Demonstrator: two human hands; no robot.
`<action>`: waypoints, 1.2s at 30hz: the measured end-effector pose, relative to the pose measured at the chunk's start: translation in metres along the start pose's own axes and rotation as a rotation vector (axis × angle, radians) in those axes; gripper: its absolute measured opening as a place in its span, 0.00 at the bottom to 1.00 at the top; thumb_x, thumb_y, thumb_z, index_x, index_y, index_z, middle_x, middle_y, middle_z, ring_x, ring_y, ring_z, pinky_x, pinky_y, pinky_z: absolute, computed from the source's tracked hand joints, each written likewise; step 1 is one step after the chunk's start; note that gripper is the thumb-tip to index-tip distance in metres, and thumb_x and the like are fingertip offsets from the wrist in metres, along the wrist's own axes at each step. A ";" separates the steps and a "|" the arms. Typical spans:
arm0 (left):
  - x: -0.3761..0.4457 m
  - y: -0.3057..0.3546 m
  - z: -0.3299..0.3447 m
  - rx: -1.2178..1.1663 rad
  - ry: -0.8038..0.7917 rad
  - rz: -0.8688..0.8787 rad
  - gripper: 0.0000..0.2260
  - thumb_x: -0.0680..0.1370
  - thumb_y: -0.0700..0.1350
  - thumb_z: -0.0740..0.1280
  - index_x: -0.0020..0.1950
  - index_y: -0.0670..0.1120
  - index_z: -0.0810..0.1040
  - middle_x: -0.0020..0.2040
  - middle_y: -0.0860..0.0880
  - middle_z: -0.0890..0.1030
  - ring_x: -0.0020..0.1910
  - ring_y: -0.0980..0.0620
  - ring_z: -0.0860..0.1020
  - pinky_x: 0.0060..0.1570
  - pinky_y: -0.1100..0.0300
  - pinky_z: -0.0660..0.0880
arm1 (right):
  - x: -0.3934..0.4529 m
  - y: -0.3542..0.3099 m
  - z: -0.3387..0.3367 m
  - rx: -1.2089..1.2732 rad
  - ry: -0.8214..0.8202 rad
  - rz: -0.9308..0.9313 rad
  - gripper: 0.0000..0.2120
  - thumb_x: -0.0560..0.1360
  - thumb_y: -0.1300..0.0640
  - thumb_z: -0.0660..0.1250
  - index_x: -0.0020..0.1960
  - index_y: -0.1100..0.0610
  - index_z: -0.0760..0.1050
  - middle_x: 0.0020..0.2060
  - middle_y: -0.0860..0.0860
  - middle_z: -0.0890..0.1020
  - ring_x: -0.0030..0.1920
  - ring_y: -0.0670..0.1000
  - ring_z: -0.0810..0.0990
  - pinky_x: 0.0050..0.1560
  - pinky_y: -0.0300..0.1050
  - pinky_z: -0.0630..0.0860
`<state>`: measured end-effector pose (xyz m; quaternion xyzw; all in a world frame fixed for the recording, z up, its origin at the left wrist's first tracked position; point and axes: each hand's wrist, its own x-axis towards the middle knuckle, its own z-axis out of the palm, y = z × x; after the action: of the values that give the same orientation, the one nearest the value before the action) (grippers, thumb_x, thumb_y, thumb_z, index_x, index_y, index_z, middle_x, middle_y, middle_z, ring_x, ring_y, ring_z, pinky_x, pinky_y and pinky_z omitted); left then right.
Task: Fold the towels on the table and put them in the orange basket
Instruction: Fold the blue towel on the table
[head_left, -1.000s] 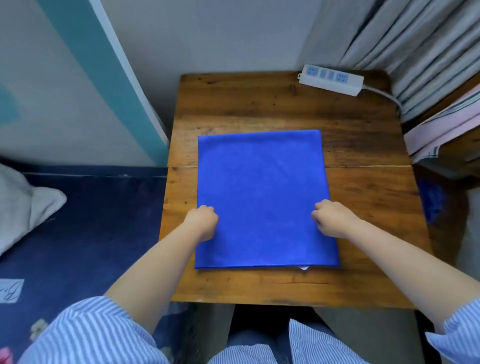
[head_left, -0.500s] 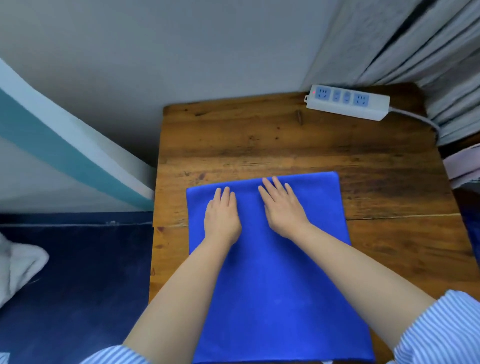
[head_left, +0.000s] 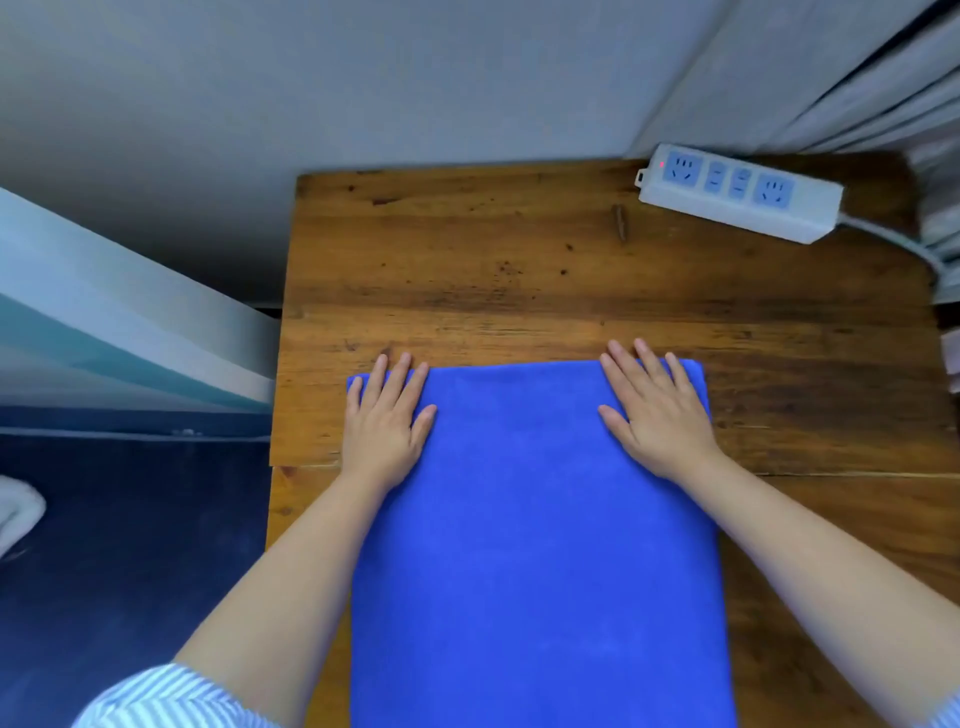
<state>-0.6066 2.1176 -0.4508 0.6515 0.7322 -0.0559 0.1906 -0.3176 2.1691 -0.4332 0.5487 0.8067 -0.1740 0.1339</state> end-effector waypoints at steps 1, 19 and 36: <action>0.002 -0.005 -0.001 0.004 -0.004 0.003 0.23 0.80 0.53 0.53 0.75 0.50 0.57 0.76 0.50 0.56 0.76 0.49 0.50 0.72 0.50 0.45 | -0.001 0.009 -0.002 -0.004 -0.007 0.017 0.31 0.75 0.43 0.45 0.74 0.54 0.52 0.75 0.49 0.53 0.76 0.52 0.48 0.73 0.50 0.42; 0.023 0.003 -0.058 0.217 -0.163 -0.057 0.12 0.73 0.40 0.61 0.56 0.43 0.70 0.55 0.44 0.77 0.57 0.43 0.73 0.58 0.51 0.66 | 0.020 0.017 -0.064 -0.109 -0.095 0.076 0.11 0.70 0.67 0.61 0.51 0.59 0.70 0.52 0.57 0.76 0.55 0.57 0.71 0.48 0.47 0.67; -0.141 -0.009 -0.075 0.204 0.080 0.107 0.08 0.77 0.38 0.58 0.53 0.39 0.73 0.51 0.41 0.77 0.52 0.41 0.74 0.44 0.51 0.68 | -0.140 -0.013 -0.067 -0.005 0.243 0.131 0.06 0.71 0.68 0.62 0.41 0.59 0.73 0.43 0.57 0.80 0.48 0.57 0.74 0.45 0.44 0.66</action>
<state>-0.6202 2.0095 -0.3334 0.7072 0.6940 -0.0939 0.0964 -0.2804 2.0761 -0.3139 0.6168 0.7799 -0.0951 0.0480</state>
